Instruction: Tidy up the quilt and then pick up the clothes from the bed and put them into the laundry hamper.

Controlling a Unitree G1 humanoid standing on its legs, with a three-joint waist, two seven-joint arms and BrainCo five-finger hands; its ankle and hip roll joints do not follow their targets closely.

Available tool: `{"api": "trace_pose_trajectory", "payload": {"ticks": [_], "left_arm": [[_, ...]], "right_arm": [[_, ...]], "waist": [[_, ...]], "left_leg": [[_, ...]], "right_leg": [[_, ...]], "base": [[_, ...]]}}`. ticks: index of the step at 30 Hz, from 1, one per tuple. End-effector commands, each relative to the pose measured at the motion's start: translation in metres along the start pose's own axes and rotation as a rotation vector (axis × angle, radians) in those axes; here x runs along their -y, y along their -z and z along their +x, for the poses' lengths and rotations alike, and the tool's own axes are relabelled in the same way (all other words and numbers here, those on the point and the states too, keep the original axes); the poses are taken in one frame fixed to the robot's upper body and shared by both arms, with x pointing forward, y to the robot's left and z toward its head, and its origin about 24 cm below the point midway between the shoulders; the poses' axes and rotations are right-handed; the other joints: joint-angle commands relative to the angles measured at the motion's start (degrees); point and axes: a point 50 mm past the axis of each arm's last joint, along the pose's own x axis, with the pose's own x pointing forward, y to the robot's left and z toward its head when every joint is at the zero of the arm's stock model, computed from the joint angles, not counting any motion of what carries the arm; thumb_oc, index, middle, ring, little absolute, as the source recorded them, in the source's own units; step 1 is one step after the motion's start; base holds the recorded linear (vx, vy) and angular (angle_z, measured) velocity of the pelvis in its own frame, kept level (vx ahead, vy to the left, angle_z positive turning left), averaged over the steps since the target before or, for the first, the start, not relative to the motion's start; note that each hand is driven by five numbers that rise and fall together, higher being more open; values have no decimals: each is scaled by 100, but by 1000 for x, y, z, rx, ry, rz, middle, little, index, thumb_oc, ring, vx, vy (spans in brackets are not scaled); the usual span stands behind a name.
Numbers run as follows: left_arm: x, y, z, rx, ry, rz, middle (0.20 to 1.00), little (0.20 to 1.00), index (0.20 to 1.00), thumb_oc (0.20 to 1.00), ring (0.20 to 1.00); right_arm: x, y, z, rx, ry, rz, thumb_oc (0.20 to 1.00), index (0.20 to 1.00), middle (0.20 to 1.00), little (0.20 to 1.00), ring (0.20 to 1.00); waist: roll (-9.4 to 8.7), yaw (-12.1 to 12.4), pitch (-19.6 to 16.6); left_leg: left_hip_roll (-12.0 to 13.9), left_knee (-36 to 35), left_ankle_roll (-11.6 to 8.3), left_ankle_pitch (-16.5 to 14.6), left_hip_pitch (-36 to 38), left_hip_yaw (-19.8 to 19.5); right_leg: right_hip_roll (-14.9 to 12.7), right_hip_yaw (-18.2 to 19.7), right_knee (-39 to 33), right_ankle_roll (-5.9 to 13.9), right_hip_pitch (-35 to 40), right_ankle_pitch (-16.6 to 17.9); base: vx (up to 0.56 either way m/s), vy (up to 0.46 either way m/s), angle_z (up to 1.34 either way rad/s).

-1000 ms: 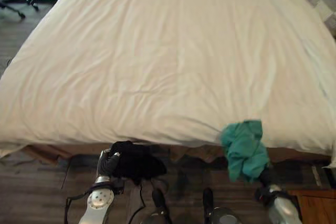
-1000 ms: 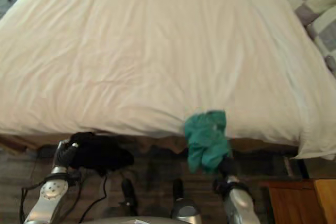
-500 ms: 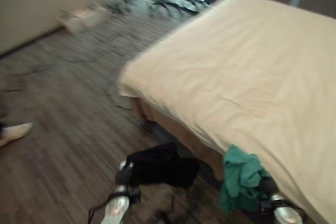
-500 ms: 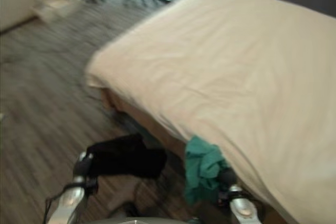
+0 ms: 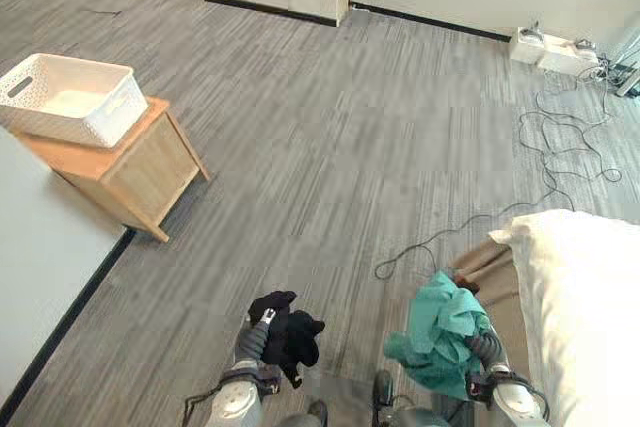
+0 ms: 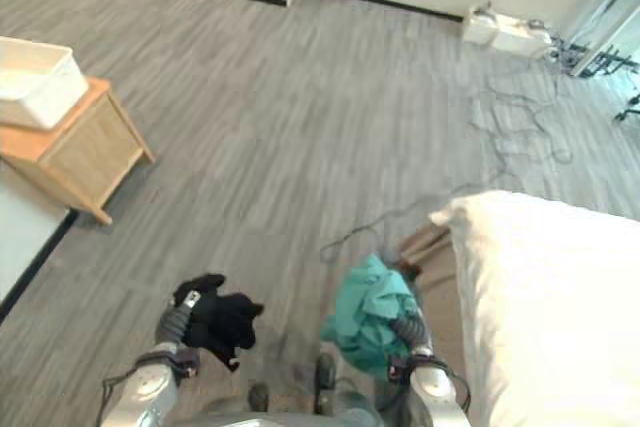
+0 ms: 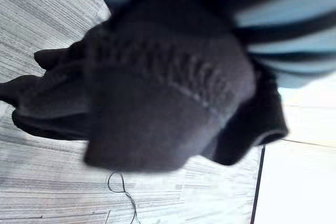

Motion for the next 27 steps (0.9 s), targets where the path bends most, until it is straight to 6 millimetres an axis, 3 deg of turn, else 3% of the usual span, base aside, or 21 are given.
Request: {"api": "trace_pose_trajectory", "payload": {"ticks": [1,6,8,9,11,12,13,15,17,18,19,22,23,24,25,26,27], "left_arm": [[5,-17,38,2,-8,151,200,200,200,200,200],[6,-22,38,32,18,155,200,200,200,200,200],[10,-25,37,48,40,137,200,200,200,200,200],[13,-29,37,65,48,123,200,200,200,200,200],[13,-28,36,63,49,128,200,200,200,200,200],[12,-26,33,60,41,120,200,200,200,200,200],[11,-26,33,60,41,120,200,200,200,200,200],[8,-22,30,51,31,127,200,200,200,200,200],[6,-19,30,37,20,144,200,200,200,200,200],[6,-19,30,37,20,144,200,200,200,200,200],[4,-17,31,25,7,159,200,200,200,200,200],[2,-19,32,31,8,165,200,200,200,200,200],[-1,-19,32,31,-2,189,200,200,200,200,200],[-1,-19,32,31,-2,189,200,200,200,200,200],[-1,-20,35,25,7,203,200,200,200,200,200],[0,-21,35,26,15,223,200,200,200,200,200],[0,-21,35,27,15,222,200,200,200,200,200]], "right_arm": [[41,-7,13,-41,57,-115,200,200,200,200,200],[45,-16,15,-4,43,-132,200,200,200,200,200],[49,-21,15,16,44,-120,200,200,200,200,200],[53,-33,18,58,44,-145,200,200,200,200,200],[55,-40,19,72,47,-179,200,200,200,200,200],[56,-39,18,69,50,-203,200,200,200,200,200],[56,-39,18,69,50,-203,200,200,200,200,200],[57,-40,17,70,58,-244,200,200,200,200,200],[57,-40,18,67,57,-276,200,200,200,200,200],[57,-40,18,67,57,-276,200,200,200,200,200],[55,-41,20,67,52,-287,200,200,200,200,200],[51,-41,21,70,38,-287,200,200,200,200,200],[44,-36,21,66,27,-270,200,200,200,200,200],[44,-36,21,66,27,-270,200,200,200,200,200],[41,-32,22,49,28,-246,200,200,200,200,200],[41,-32,21,54,28,-247,200,200,200,200,200],[42,-33,21,54,28,-247,200,200,200,200,200]], "waist": [[581,306,789],[563,511,781],[631,607,906],[637,765,1126],[579,871,1185],[547,941,1145],[536,942,1131],[541,1101,965],[638,1204,787],[613,1204,817],[582,1300,707],[521,1353,607],[384,1432,515],[384,1432,515],[258,1381,517],[298,1314,533],[313,1323,522]], "left_leg": [[476,-942,-377,407,272,862],[541,54,-508,143,185,934],[696,1285,-645,569,-229,877],[776,2677,-772,1257,-1024,715],[647,3209,-677,977,-1539,839],[492,3069,-625,798,-1734,944],[481,3046,-620,816,-1740,951],[405,1901,-536,697,-1869,1212],[429,574,-548,913,-1744,1463],[391,508,-544,935,-1674,1479],[452,-179,-612,994,-1823,1618],[431,-607,-460,1143,-1727,1733],[220,-602,-237,1291,-1565,1644],[220,-602,-237,1291,-1565,1644],[-49,-603,10,1051,-1228,1567],[-60,-695,51,962,-941,1526],[-41,-692,49,966,-954,1529]], "right_leg": [[-403,-953,1233,799,118,-1280],[-259,-859,599,543,604,-1410],[-116,-829,431,333,863,-1489],[-107,-937,259,139,1121,-1540],[-86,-879,138,100,1338,-1645],[-72,-789,74,134,1429,-1697],[-84,-788,73,137,1412,-1692],[-11,-674,-32,246,1554,-1859],[107,-676,-108,331,1794,-1991],[72,-679,-112,342,1835,-2005],[108,-791,-137,445,2093,-2196],[94,-838,13,560,2225,-2258],[6,-811,688,735,2183,-2023],[6,-811,688,735,2183,-2024],[-245,-742,2108,1265,1732,-1049],[-369,-797,2840,1337,1494,-474],[-352,-787,2829,1337,1481,-457]], "base": [[40,-68,19],[76,-101,-21],[85,-194,-21],[124,-271,2],[221,-143,24],[222,-12,-8],[391,16,-66],[543,53,-76],[508,92,-24],[634,85,4],[718,92,24],[680,150,22],[481,130,0],[878,315,-11],[613,244,-19],[609,246,-22],[521,173,17]]}}
